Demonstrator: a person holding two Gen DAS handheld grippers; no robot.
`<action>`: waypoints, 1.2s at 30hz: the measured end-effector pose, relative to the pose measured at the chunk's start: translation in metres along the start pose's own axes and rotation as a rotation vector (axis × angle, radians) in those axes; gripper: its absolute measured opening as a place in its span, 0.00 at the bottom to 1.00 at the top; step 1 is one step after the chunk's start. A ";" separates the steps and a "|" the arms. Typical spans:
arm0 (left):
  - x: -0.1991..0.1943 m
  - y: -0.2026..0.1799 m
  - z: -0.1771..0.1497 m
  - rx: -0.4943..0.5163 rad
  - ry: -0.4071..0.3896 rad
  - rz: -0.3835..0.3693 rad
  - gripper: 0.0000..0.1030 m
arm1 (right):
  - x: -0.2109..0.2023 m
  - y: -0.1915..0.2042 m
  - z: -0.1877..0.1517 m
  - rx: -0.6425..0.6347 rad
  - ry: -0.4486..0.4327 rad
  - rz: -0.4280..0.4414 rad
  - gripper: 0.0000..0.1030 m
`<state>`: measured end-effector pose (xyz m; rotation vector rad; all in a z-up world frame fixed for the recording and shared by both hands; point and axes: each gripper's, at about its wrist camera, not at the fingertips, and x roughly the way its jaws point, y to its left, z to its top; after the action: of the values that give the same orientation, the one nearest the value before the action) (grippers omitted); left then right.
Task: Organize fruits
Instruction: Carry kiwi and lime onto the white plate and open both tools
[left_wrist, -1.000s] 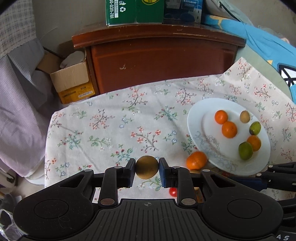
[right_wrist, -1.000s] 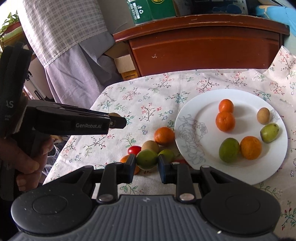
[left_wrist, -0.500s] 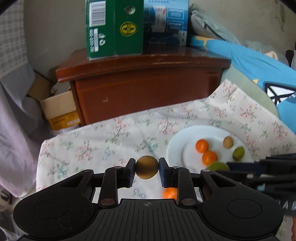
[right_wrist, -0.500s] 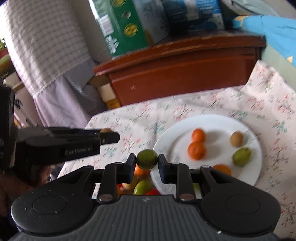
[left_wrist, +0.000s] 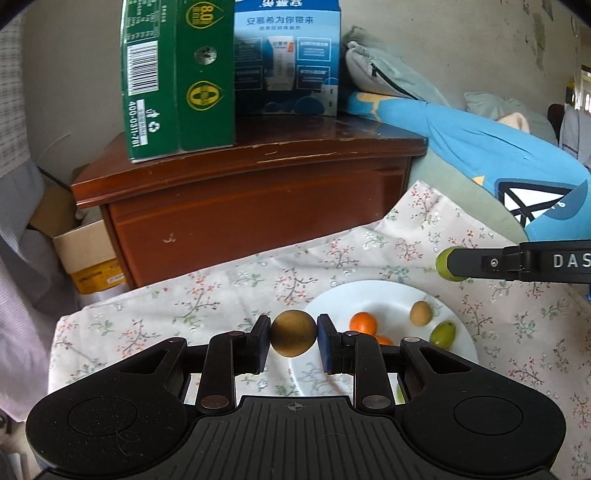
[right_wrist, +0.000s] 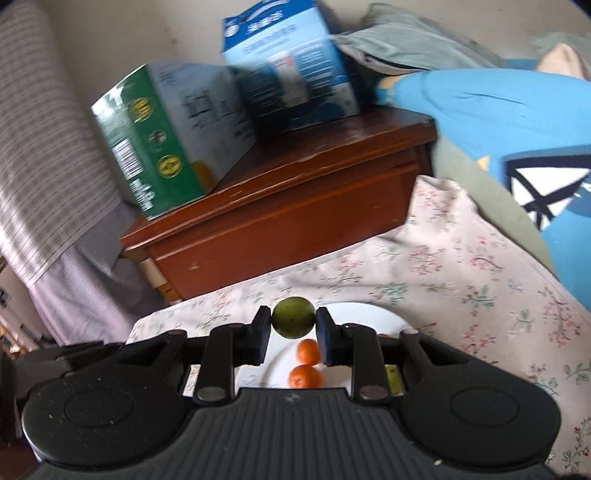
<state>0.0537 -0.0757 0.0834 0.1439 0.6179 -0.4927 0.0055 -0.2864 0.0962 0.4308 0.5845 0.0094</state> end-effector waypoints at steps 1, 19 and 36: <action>0.001 -0.001 0.000 -0.002 -0.001 -0.004 0.24 | -0.001 -0.003 0.000 0.005 0.000 -0.009 0.25; 0.037 -0.029 -0.017 -0.009 0.112 -0.098 0.24 | 0.031 -0.031 -0.024 0.194 0.145 -0.050 0.25; 0.038 -0.027 -0.009 -0.114 0.109 -0.103 0.65 | 0.032 -0.038 -0.025 0.260 0.137 -0.058 0.36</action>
<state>0.0626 -0.1118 0.0539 0.0308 0.7610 -0.5498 0.0150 -0.3070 0.0452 0.6693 0.7369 -0.0945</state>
